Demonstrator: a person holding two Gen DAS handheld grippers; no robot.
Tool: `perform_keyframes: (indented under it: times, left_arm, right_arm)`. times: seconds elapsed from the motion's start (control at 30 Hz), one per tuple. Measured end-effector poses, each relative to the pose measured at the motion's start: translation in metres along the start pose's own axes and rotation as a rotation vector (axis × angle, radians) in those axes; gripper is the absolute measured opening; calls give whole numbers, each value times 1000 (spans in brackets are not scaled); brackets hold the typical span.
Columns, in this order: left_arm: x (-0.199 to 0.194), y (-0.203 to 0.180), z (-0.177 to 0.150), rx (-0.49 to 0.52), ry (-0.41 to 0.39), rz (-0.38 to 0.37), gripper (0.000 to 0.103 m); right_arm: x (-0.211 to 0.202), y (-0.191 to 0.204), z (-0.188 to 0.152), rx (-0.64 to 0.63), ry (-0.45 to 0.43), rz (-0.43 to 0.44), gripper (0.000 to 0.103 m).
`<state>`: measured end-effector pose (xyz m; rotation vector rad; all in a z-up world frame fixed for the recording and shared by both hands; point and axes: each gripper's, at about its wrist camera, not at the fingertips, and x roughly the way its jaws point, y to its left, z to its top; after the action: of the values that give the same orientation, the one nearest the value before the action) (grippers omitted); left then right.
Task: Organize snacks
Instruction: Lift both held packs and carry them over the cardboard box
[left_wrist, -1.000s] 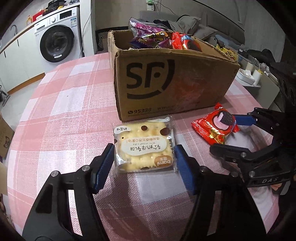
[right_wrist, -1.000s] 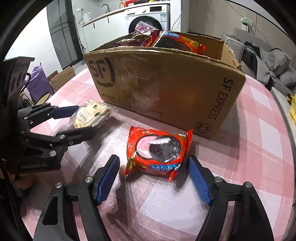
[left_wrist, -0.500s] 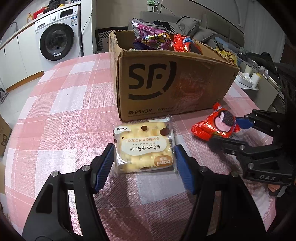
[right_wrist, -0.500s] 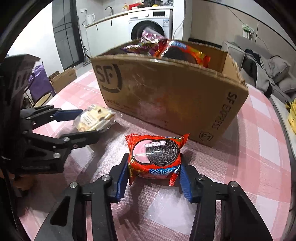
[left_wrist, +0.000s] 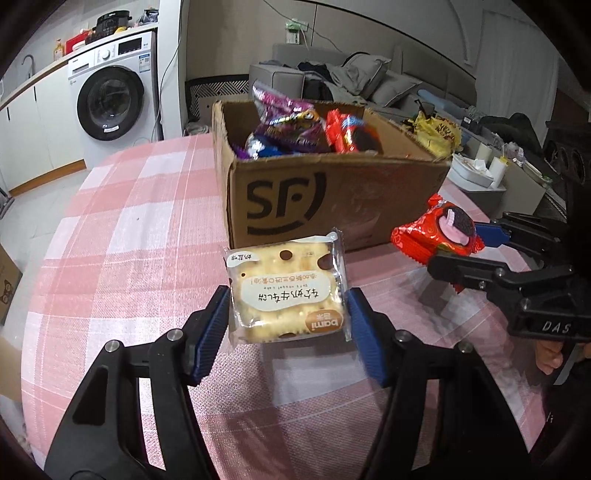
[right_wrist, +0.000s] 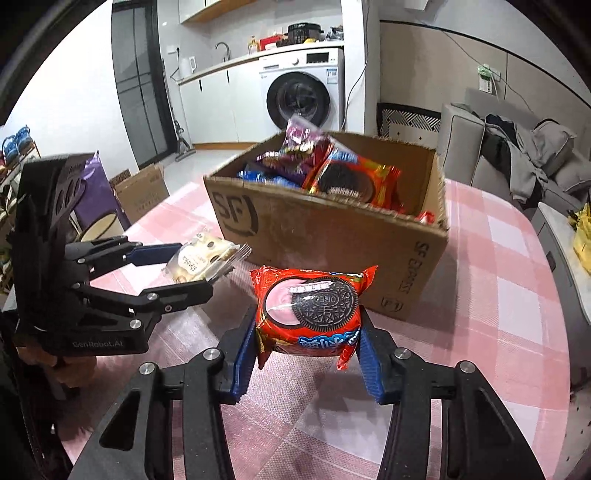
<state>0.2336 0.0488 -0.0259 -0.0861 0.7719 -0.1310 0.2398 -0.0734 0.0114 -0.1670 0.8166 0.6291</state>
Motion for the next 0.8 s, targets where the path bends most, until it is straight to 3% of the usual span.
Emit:
perform_keyframes:
  times: [0.2, 0.8]
  left_arm:
    - [-27, -13, 7, 26, -54, -11, 60]
    - [-90, -29, 43, 47, -164, 14, 60]
  right_arm:
    - [-22, -9, 5, 39, -46, 43, 49]
    - [-62, -28, 19, 126, -138, 24, 49]
